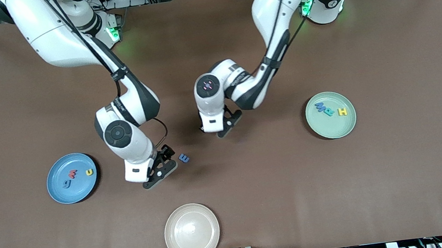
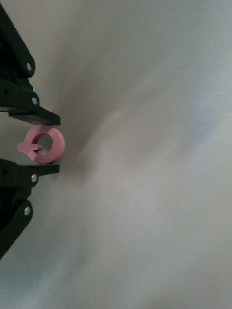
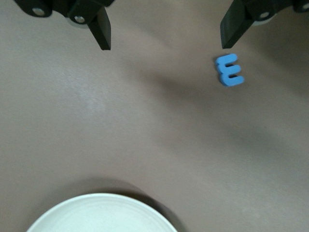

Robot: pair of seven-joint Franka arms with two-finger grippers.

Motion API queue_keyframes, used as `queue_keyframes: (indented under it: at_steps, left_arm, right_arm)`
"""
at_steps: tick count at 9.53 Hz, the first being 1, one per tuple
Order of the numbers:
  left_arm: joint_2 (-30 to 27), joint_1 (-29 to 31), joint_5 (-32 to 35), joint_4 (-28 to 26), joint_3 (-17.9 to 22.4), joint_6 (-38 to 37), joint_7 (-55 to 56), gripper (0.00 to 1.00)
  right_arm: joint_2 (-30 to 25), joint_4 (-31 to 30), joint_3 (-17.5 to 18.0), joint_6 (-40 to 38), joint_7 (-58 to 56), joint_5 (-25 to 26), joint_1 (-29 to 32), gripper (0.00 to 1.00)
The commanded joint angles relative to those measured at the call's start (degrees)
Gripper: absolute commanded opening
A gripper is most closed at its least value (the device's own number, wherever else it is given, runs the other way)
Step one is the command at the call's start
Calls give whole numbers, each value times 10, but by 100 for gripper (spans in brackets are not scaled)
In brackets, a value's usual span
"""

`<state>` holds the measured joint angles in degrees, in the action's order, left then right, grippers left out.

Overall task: Sort upper and lower case letters into plates
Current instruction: 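Place the Q on the green plate while the right gripper grasps the m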

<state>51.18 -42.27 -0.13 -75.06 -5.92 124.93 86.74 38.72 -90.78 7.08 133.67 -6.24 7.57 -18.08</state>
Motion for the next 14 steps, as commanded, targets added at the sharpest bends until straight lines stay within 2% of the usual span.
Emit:
queue_keyframes:
  at_steps: [1, 3, 6, 8, 9, 11, 14]
  left_arm:
    - [-55, 40, -23, -20, 1, -101, -127, 6]
    - [-100, 90, -22, -43, 1, -178, -246, 6]
    - [-213, 195, -17, -203, -3, -179, -438, 6]
    - [-271, 227, -15, -302, -10, -145, -524, 6]
    - [-299, 228, -15, -354, -8, -126, -572, 7]
    - [-357, 266, -1, -457, -9, -74, -646, 7]
    - [-380, 312, 30, -525, -9, -20, -739, 10]
  right_arm:
    - [20, 15, -3, -1, 22, -11, -23, 100]
    - [28, 15, -3, 8, 35, -11, -46, 100]
    - [39, 11, -3, 18, 10, -8, -55, 100]
    - [57, 16, -3, 19, -53, -9, -56, 100]
    - [65, 16, -3, 18, -52, -6, -60, 100]
    - [77, 20, -3, 20, -54, -5, -62, 100]
    - [90, 37, -3, 27, -53, -5, -62, 100]
